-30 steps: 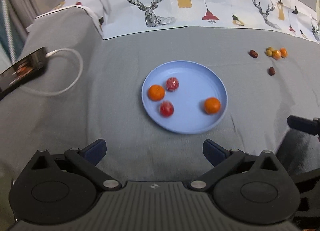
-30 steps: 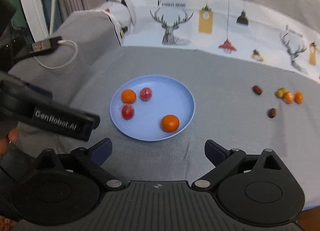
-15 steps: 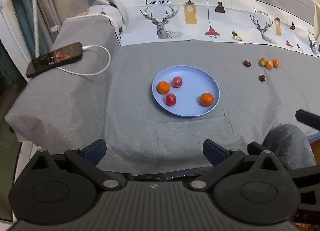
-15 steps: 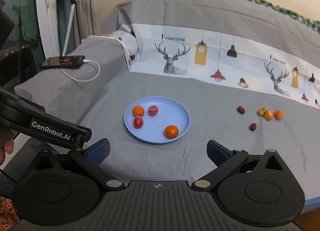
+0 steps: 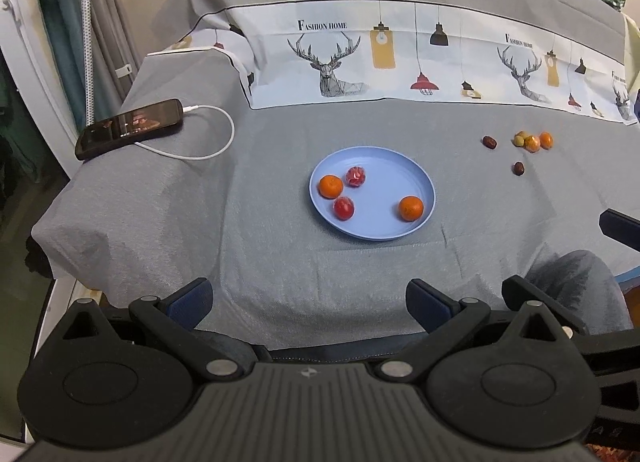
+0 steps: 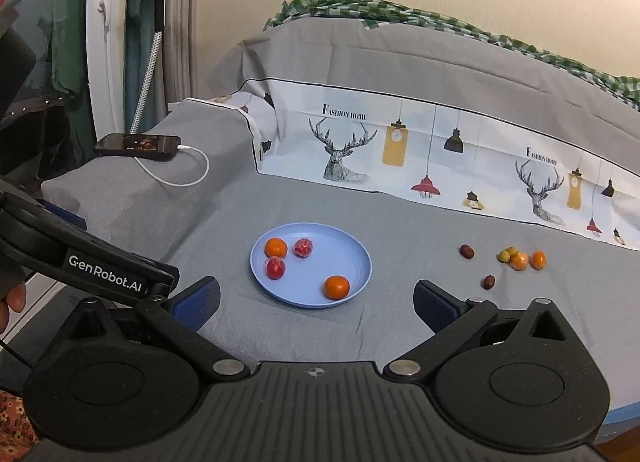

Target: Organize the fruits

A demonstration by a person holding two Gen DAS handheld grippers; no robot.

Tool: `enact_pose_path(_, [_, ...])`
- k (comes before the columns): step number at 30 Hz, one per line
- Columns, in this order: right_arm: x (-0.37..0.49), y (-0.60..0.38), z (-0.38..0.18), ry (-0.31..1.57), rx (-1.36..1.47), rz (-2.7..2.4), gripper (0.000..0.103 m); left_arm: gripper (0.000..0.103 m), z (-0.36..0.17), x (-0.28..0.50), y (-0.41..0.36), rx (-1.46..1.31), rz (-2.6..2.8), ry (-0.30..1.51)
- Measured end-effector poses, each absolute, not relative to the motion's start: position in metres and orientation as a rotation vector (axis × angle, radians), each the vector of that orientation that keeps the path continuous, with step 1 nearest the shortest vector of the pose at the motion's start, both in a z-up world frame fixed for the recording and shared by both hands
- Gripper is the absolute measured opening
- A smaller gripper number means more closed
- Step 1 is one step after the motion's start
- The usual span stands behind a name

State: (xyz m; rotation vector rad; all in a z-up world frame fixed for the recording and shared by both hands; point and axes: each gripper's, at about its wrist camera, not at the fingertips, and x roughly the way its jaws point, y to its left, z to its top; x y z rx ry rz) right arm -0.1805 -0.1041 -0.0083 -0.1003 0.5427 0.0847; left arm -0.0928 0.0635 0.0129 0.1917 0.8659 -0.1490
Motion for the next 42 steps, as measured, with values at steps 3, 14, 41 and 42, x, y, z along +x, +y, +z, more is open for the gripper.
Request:
enact_pose_path(3, [-0.180,-0.105,-0.009,0.544,-0.102,0.084,0.102,0.103,0.012,-0.091,0.061,0.195,-0.153,0.871])
enact_pose_path(14, [-0.170,-0.116,-0.020,0.581,-0.053,0.084,0.102,0.103,0.001,-0.081,0.049,0.238,-0.150,0.908])
enact_pose_path(41, [-0.045,-0.336,-0.085,0.645,0.195,-0.358,0.102,0.103,-0.063,0.092,-0.168,0.312,-0.371,1.059])
enact_pose_path(42, [-0.032,-0.351,-0.091,0.650,0.196,-0.384,0.102,0.103,-0.068,0.107,-0.183,0.296,-0.386,1.071])
